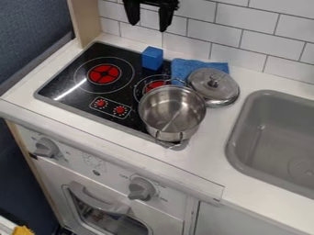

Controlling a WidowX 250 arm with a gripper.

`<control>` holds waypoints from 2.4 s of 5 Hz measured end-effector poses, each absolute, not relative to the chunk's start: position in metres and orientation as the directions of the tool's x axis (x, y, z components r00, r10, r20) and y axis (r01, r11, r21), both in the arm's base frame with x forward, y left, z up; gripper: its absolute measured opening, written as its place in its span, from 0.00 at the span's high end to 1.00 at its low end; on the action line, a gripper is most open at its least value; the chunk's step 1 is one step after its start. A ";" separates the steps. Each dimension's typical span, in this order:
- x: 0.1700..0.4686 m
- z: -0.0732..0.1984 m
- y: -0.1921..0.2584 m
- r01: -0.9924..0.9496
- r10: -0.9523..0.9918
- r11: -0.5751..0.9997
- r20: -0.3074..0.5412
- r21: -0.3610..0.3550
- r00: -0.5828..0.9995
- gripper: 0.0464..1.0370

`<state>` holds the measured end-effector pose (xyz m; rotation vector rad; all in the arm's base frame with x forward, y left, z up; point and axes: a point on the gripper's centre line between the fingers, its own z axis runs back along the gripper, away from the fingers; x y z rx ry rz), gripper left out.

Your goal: Move the silver pot to the left side of the burner

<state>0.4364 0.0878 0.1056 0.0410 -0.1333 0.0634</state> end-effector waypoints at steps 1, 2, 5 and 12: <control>0.433 0.083 0.087 -0.073 0.071 0.997 0.083 0.029 0.994 0.04; 0.417 0.077 0.086 -0.101 0.098 0.994 0.064 0.051 0.993 0.04; 0.337 0.096 0.055 -0.171 0.166 0.985 0.147 0.021 0.975 0.04; 0.325 0.029 0.029 -0.111 0.113 0.993 0.069 -0.027 0.991 0.70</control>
